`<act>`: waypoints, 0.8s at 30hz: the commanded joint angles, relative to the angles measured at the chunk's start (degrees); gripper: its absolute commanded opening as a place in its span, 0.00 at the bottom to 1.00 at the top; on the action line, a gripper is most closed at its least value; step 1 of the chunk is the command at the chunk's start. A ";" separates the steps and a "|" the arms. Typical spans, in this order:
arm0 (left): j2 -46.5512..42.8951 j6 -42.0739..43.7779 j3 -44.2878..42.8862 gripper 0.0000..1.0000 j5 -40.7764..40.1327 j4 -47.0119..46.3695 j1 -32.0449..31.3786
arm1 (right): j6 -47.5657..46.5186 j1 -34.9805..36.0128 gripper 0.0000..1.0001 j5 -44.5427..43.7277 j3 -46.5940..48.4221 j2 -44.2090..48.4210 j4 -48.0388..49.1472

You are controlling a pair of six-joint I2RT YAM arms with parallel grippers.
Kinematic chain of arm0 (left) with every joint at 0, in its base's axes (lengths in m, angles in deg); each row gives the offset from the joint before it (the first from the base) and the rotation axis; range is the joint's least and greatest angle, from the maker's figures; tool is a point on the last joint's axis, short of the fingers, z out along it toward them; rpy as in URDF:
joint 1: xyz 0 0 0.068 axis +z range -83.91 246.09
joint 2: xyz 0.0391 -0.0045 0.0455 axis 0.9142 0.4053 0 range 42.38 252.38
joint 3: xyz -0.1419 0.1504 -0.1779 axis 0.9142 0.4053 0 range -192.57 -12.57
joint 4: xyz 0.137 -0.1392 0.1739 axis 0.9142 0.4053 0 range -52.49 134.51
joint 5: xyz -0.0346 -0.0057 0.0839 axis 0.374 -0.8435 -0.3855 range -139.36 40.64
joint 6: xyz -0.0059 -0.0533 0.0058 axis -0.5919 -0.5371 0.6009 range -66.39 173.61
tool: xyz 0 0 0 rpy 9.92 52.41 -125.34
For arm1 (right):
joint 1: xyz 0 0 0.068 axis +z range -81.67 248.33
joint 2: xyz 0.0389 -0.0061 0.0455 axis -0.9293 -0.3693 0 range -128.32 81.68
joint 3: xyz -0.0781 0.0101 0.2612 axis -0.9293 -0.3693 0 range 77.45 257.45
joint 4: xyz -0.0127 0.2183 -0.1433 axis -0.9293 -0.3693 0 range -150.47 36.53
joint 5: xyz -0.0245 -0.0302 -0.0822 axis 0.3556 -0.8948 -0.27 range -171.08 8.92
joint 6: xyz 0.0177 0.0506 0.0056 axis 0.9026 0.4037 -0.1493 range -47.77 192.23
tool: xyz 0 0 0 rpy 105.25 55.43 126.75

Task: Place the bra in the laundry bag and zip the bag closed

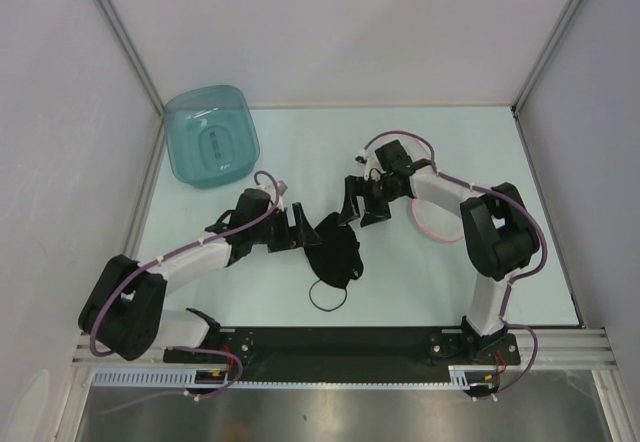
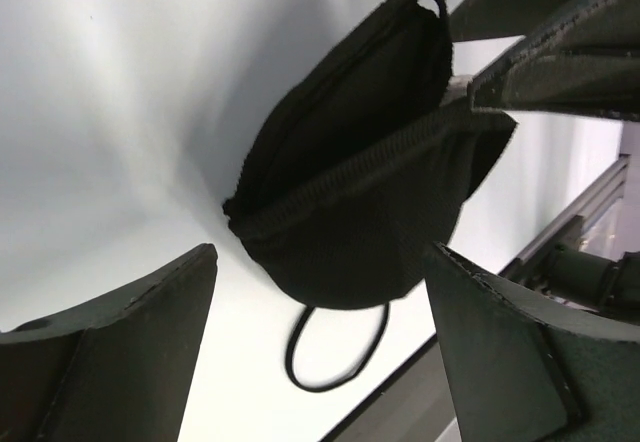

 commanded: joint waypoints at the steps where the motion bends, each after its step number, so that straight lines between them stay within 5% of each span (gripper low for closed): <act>1: -4.79 -5.00 2.18 0.89 1.00 -3.06 -0.44 | -0.27 -0.42 0.87 4.55 1.34 0.15 2.52; 11: -11.30 -9.92 9.73 0.79 2.41 -4.64 -2.03 | 1.39 -1.65 0.86 8.87 -1.04 -0.02 8.76; 17: -7.44 -10.71 10.80 0.81 3.63 -6.40 -3.52 | -0.09 -2.27 0.68 11.86 5.81 -6.25 8.42; 19: -6.99 -11.50 10.97 0.82 3.47 -8.06 -4.31 | -1.06 -2.18 0.54 12.39 6.70 -7.58 7.63; 24: -4.01 -12.74 10.36 0.81 3.02 -11.32 -4.40 | -3.78 -1.04 0.51 11.51 6.96 -8.64 7.54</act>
